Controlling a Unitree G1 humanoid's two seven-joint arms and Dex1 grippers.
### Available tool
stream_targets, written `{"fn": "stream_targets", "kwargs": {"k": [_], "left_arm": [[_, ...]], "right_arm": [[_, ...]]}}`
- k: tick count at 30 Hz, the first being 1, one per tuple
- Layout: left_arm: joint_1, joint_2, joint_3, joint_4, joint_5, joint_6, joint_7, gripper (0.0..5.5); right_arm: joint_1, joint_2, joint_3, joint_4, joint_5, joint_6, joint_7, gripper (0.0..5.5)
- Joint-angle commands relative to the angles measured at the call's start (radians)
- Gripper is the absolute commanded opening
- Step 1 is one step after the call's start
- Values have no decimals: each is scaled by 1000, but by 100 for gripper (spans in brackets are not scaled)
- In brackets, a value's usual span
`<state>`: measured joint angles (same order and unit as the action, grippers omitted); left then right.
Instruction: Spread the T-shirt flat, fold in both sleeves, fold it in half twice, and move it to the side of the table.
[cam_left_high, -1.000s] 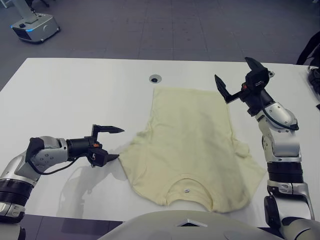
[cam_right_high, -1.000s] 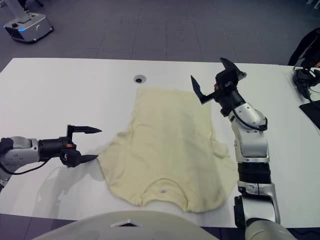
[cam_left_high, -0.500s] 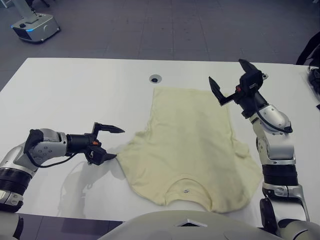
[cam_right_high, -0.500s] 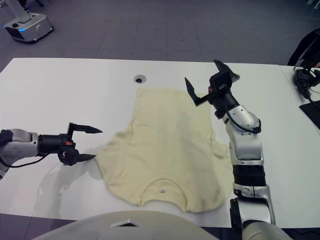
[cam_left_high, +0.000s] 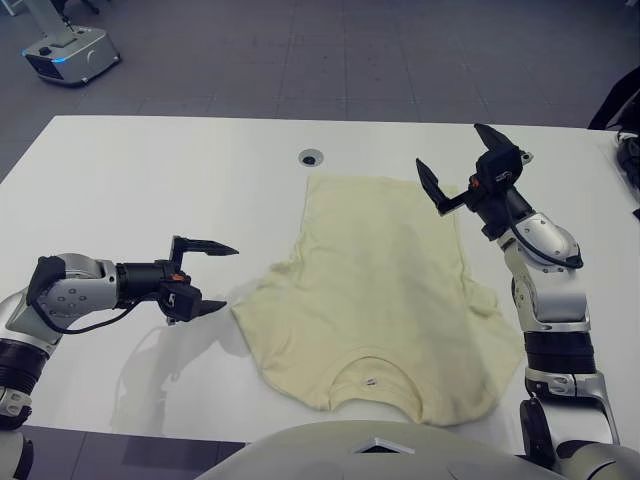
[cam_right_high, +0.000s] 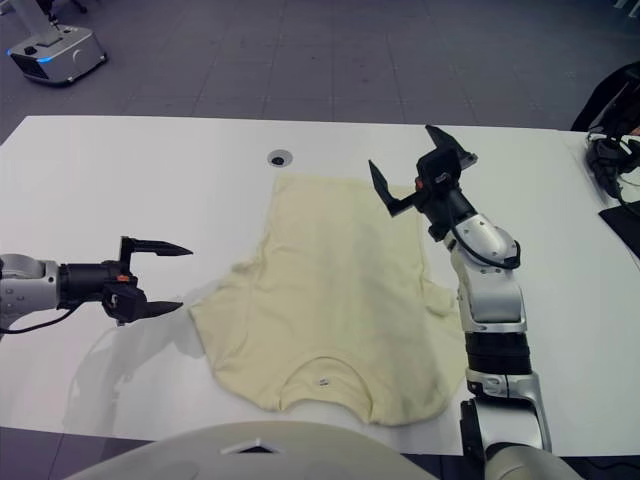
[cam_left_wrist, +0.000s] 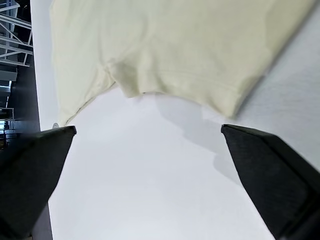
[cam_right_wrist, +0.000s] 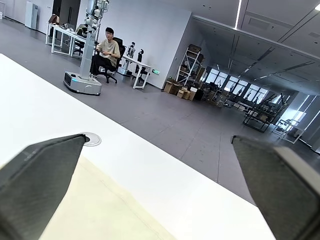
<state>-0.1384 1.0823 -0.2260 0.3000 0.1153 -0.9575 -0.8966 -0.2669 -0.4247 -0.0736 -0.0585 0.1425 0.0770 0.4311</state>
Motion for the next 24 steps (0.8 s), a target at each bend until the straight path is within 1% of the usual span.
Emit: {"fn": "stream_targets", "kwargs": {"k": [1,9,24], "left_arm": [[11,22,-12,21,44,-21,-13,540],[18,-2,-50,52,123,-43,-4,540],[-19,-46,-107,84,141,-52,18,540]], "right_arm": [[6,1,4,2,-4,6,6,538],[2,3,12,0,-3,7,9,538],[8,3,15,-9,-10,7,4,538]]}}
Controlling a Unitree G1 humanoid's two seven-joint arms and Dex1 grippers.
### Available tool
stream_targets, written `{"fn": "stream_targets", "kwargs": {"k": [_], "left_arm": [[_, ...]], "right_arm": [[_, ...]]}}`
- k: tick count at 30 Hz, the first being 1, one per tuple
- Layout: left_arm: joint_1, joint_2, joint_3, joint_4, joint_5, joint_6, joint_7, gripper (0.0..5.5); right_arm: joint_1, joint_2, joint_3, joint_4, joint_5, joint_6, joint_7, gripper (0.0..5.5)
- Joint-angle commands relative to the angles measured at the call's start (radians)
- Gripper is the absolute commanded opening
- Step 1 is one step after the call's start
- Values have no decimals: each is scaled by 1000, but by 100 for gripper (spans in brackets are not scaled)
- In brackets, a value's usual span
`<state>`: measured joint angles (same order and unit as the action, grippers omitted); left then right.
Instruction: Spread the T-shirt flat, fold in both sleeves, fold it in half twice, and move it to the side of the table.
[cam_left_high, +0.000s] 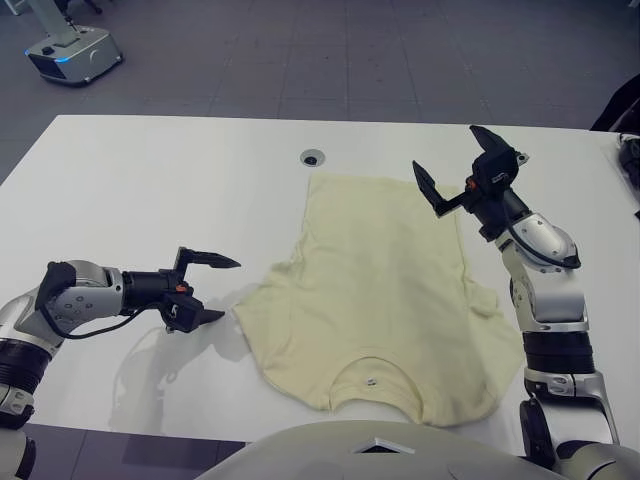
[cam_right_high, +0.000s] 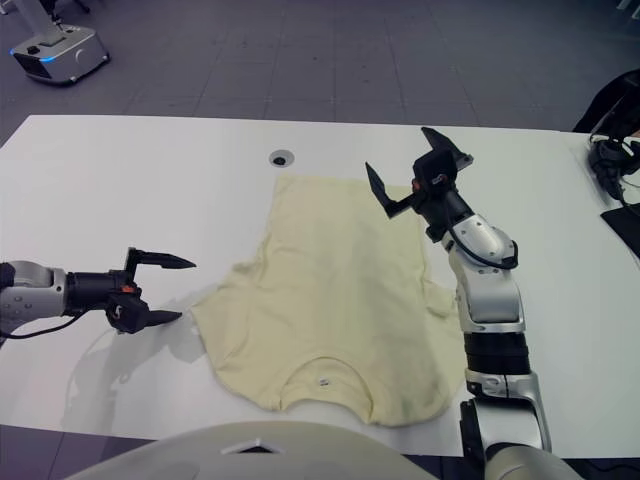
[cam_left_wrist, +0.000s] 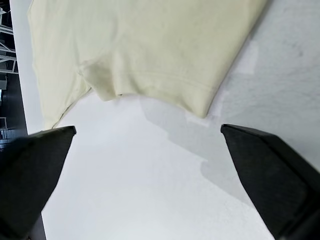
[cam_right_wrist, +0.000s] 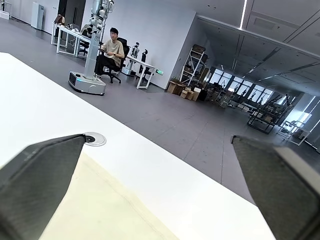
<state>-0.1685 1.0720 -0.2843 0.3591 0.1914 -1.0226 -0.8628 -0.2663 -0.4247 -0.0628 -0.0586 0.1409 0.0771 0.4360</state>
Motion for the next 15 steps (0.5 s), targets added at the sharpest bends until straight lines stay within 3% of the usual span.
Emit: {"fn": "stream_targets", "kwargs": {"k": [1,15], "left_arm": [[8,-39,-52,27,67,13,-14,540],[-8,-55,-81,23,65,19,-17,540]], "right_arm": [[8,3,4,-10,-8,7,-1,538],[7,2,3,-10,-9,7,-2,538]]}}
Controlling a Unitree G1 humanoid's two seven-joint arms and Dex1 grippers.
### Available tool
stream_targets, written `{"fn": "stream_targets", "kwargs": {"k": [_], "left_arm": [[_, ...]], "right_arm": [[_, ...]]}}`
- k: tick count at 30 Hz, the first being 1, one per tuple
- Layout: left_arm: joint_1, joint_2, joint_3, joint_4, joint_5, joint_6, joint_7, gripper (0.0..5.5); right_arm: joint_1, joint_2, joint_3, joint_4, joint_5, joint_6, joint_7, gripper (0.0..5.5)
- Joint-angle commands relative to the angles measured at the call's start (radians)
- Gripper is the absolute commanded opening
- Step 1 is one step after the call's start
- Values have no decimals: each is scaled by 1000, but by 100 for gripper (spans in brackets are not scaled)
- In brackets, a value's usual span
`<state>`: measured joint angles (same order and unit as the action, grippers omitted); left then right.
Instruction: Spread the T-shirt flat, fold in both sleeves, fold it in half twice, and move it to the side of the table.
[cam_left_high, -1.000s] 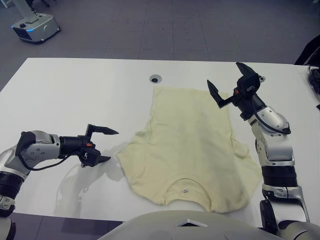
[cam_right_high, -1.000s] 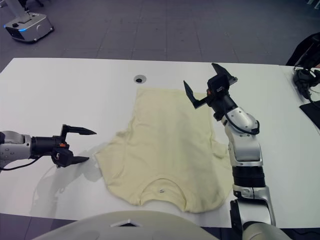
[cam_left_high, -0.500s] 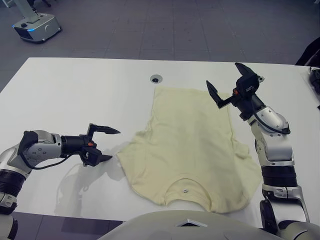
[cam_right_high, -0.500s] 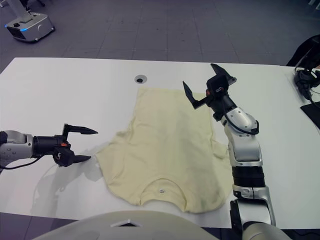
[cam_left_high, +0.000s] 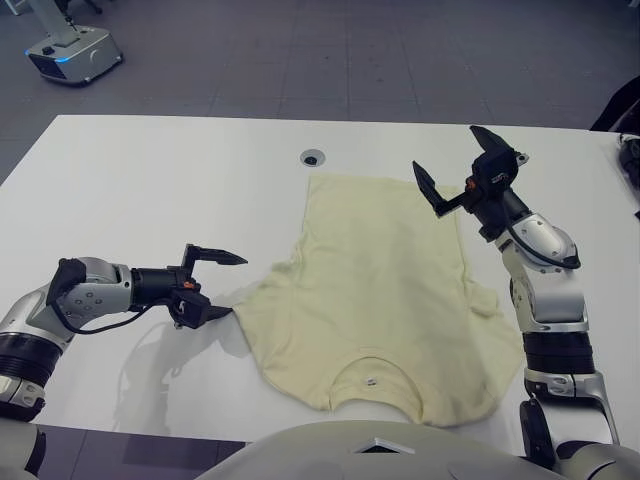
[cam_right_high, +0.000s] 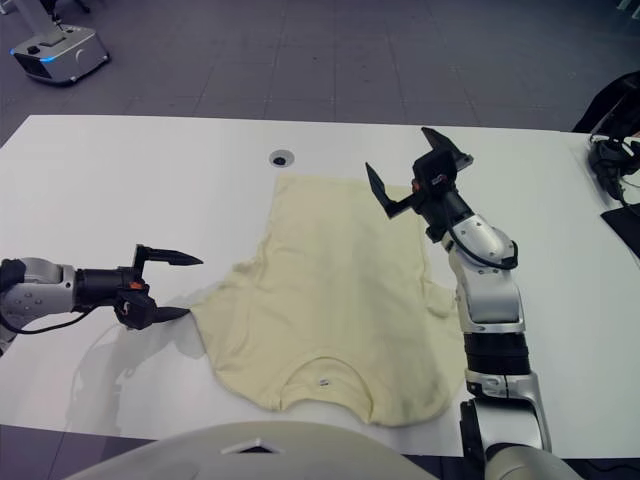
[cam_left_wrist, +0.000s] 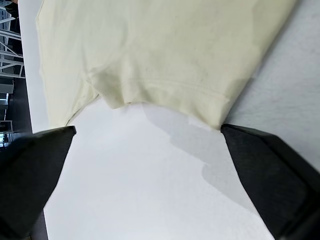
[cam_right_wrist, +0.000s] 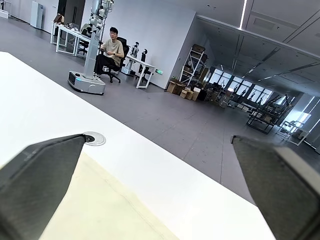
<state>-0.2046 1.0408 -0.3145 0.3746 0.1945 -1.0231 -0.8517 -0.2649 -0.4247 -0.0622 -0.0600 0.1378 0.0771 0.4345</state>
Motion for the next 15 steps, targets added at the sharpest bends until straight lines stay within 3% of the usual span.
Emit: {"fn": "stream_targets", "kwargs": {"k": [1,3,15], "left_arm": [[24,-25,-54,12,61,19,-30,540],[19,-24,-59,19,60,17,-32,540],[24,-17,-86,34,61,3,-31,316]], "right_arm": [[6,3,3,-8,-7,6,-1,538],[6,4,3,-8,-8,6,-3,538],[8,4,3,-15,-7,11,-7,540]]}}
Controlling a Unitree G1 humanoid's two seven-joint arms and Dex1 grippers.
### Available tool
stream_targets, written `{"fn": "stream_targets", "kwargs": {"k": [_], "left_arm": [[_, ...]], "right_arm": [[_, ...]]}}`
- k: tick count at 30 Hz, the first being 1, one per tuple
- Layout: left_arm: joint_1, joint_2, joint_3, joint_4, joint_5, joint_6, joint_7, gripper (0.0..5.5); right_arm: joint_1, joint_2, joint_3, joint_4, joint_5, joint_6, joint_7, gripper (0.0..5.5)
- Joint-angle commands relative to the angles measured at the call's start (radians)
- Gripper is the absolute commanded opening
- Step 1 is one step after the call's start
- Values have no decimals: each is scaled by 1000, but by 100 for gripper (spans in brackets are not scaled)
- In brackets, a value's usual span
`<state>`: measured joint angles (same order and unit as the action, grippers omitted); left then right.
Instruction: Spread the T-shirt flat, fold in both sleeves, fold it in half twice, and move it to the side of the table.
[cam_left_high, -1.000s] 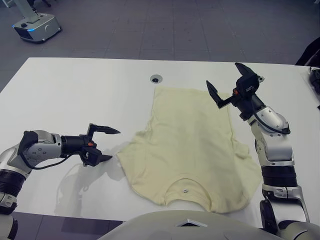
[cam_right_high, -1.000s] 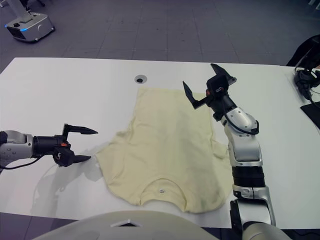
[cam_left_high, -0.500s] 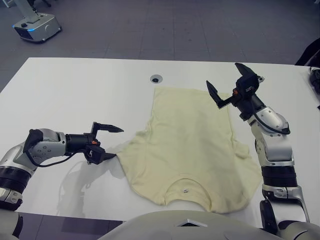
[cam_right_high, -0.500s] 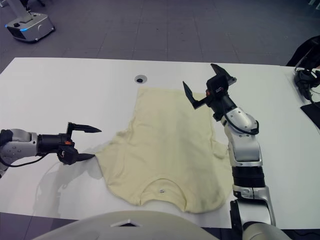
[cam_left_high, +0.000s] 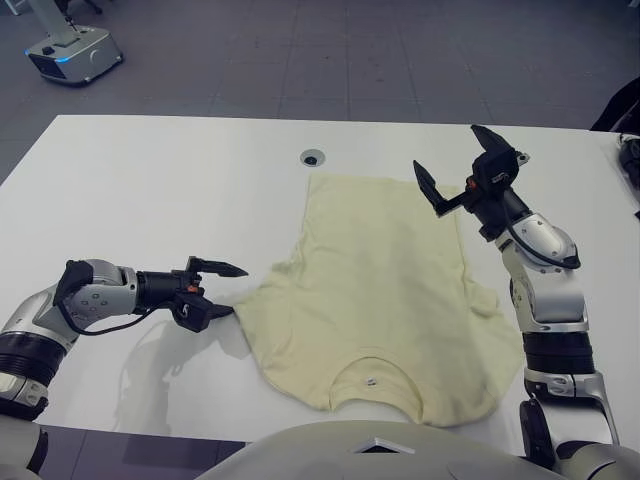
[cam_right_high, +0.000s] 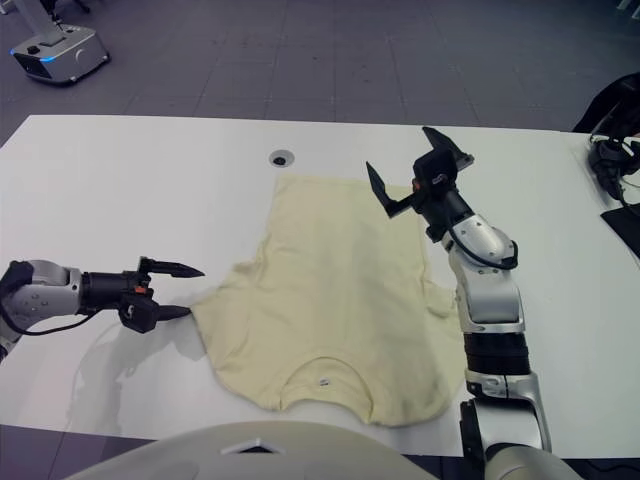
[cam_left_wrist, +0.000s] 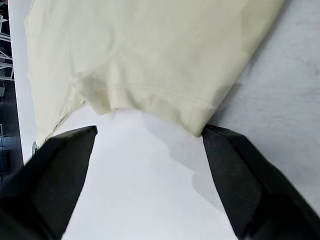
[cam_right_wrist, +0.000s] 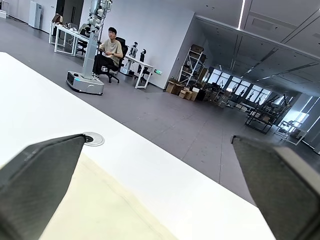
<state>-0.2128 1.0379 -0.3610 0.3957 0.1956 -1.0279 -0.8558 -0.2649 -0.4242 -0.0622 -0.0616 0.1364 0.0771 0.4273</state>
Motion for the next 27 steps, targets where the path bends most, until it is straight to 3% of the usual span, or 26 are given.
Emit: {"fn": "stream_targets", "kwargs": {"k": [1,16,27], "left_arm": [[33,-13,-41,13,59,8,-26,293],[42,1,-49,4,52,5,-28,2],[41,3,-48,0,49,6,-30,2]], "right_arm": [[7,3,3,-14,-5,11,0,540],[9,2,3,-18,-5,15,2,540],[15,5,13,-30,-7,18,1,540]]}}
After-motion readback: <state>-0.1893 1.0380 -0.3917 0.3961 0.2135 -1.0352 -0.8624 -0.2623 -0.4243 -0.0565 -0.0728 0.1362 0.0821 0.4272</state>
